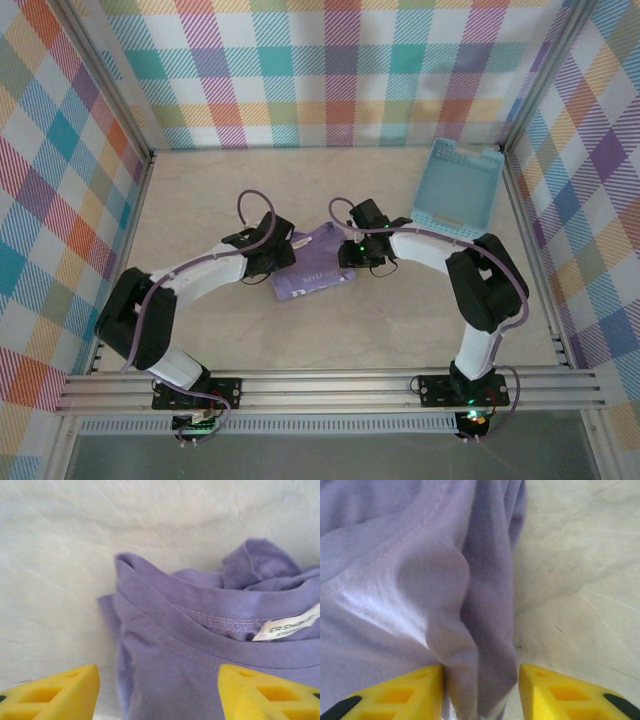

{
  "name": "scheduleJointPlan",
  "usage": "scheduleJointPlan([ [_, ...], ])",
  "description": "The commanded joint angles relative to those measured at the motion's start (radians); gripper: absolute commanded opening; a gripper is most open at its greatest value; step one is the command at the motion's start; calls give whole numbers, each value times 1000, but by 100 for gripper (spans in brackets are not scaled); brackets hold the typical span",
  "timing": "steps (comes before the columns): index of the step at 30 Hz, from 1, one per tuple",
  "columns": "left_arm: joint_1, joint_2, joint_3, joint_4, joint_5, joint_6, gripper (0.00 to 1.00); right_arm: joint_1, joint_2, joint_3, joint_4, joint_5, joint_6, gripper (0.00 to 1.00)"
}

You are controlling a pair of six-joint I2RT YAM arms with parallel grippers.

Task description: Fold the inside-out t-shirt

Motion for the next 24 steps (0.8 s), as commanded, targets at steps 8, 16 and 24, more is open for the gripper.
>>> scheduleJointPlan([
  [8,-223,23,198,-214,-150,-156,72,-17,-331,-55,-110,214,-51,64],
  [16,-244,379,437,-310,-76,-161,90,-47,-498,-187,-88,303,-17,72],
  [24,-17,479,489,-412,-74,210,97,-66,-601,-261,-74,323,-15,76],
])
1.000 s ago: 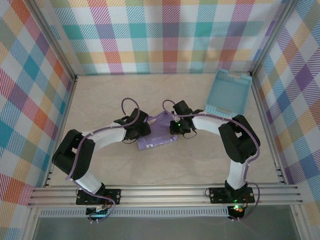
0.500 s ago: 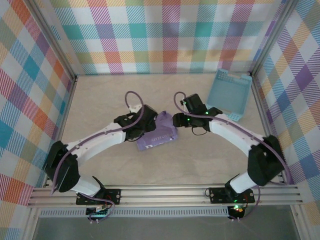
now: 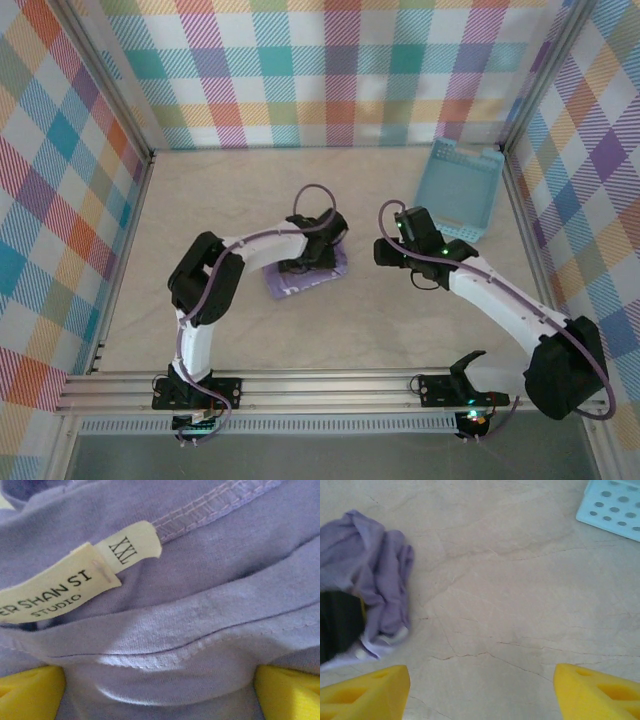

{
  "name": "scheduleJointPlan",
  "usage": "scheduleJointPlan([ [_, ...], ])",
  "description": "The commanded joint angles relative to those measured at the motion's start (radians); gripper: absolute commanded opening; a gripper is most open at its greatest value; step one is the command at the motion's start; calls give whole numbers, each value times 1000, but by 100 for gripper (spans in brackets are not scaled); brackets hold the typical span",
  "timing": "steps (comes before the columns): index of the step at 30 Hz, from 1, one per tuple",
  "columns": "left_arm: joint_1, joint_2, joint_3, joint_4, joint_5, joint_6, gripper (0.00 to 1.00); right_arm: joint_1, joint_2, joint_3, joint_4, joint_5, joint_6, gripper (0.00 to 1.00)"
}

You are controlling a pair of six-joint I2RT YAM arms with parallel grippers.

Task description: Fold the inside-out t-shirt

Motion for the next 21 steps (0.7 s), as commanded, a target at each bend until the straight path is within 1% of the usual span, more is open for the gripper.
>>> scheduleJointPlan([
  [1,135,17,50,-128,-58,250,98,-9,-54,-23,9,26,6,77],
  [3,203,45,114,-200,-126,339,98,-15,-73,-36,18,29,6,77],
  [5,272,80,197,-273,-229,392,99,-18,-84,-43,22,28,9,78],
  [7,332,106,298,-347,-352,398,99,-20,-87,-42,21,22,9,78],
  [8,348,111,343,-384,-398,386,99,-20,-85,-40,19,21,11,78],
  [9,353,114,394,-427,-433,366,100,-21,-85,-39,17,22,10,79],
  [10,351,107,439,-456,-435,345,100,-22,-84,-38,16,22,7,79],
  [11,342,93,459,-460,-404,329,100,-22,-84,-37,11,25,9,79],
  [12,321,67,456,-433,-347,319,100,-23,-84,-37,8,27,7,79],
  [16,227,-32,348,-318,-158,213,100,-25,-78,-40,7,30,12,80],
  [18,196,-74,247,-270,-92,117,99,-25,-73,-40,5,26,13,80],
  [21,140,-169,38,-140,-15,-4,96,-26,-63,-42,10,15,12,80],
])
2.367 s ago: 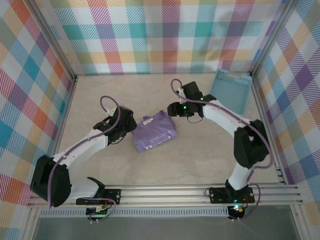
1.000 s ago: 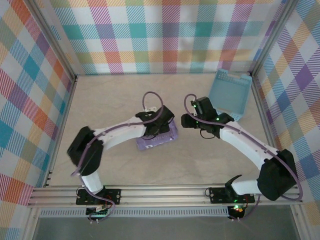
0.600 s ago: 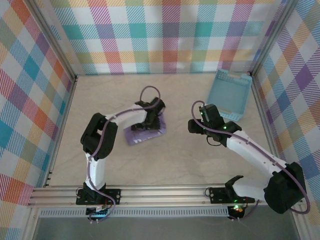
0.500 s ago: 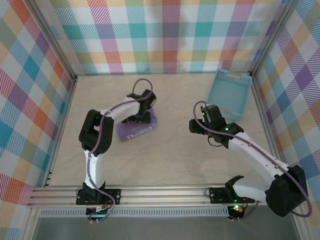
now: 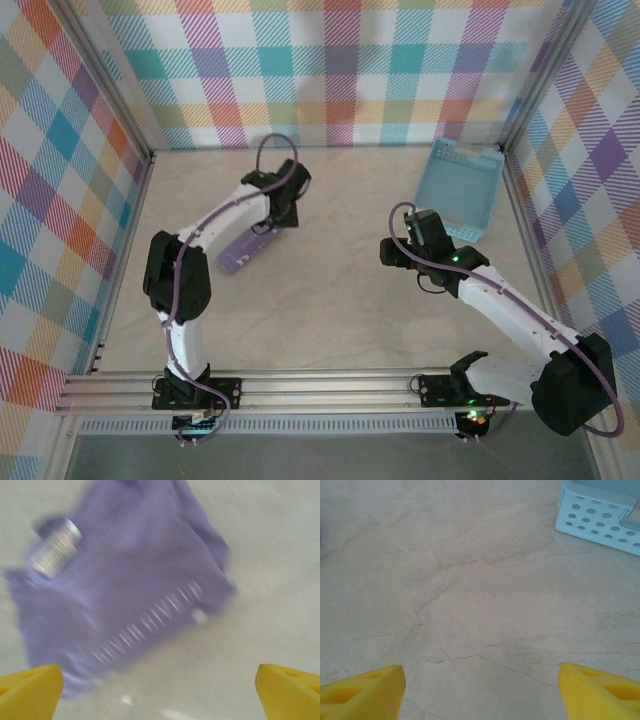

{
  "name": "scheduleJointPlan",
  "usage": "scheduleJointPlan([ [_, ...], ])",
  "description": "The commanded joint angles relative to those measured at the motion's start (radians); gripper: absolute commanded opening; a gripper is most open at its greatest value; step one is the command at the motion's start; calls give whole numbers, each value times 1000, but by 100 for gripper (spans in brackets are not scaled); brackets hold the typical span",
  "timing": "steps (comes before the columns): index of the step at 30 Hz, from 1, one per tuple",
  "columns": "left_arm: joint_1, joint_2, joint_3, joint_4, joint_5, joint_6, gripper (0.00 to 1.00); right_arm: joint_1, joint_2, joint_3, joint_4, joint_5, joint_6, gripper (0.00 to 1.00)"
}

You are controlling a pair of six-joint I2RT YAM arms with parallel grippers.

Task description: Fold the inside-out t-shirt

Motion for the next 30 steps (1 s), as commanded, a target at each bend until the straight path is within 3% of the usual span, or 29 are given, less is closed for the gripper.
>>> scheduleJointPlan([
  [1,-38,-85,-199,112,140,-192,96,-5,12,-6,2,-1,12,80],
  [6,-22,-130,-398,230,205,-278,94,-5,28,-11,16,-15,14,80],
  [12,135,-67,-459,319,230,-240,94,-6,22,-23,20,-25,22,81],
  [15,221,-14,-411,317,234,-198,93,-5,14,-30,15,-25,22,81],
  [20,334,55,-273,257,101,-144,89,-5,7,-48,9,-26,27,81],
  [30,538,214,73,61,-15,-94,85,-7,-14,-54,-8,-15,22,82],
])
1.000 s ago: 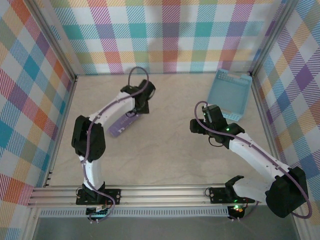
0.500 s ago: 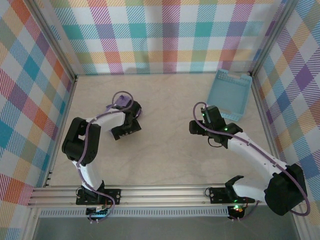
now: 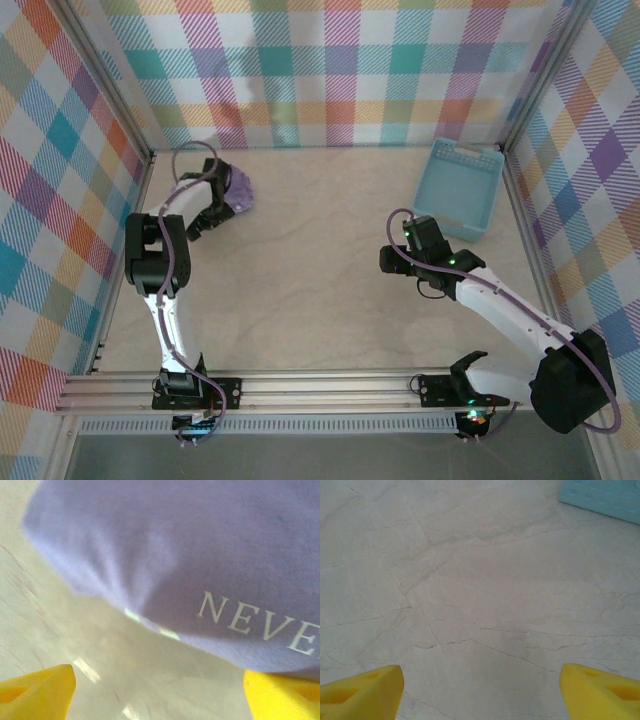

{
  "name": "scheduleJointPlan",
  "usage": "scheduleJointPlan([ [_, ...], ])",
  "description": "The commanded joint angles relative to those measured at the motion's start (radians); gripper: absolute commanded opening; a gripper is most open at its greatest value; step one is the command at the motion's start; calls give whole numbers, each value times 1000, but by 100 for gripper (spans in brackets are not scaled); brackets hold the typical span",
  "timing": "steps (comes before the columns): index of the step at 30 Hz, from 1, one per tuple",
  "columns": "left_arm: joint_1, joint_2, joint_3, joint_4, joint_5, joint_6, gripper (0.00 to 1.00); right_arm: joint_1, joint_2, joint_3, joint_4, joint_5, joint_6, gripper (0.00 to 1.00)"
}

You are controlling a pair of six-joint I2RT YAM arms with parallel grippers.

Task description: Fold the inside-out t-shirt

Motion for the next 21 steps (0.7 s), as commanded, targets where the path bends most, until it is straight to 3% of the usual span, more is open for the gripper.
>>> scheduleJointPlan([
  [1,34,38,126,-126,-87,37,85,-6,-23,-1,-13,0,12,82],
  [5,37,20,181,-192,-155,30,86,-7,-23,6,-19,9,7,82],
  [9,-16,-86,95,-108,-125,44,85,-8,-19,9,-13,13,4,83],
  [12,-116,-140,35,3,-21,100,86,-8,-4,19,-9,15,2,83],
  [16,-231,-101,42,108,112,144,87,-9,22,30,-1,6,2,83],
  [21,-268,62,164,161,234,128,86,-11,30,31,-1,-16,13,83],
])
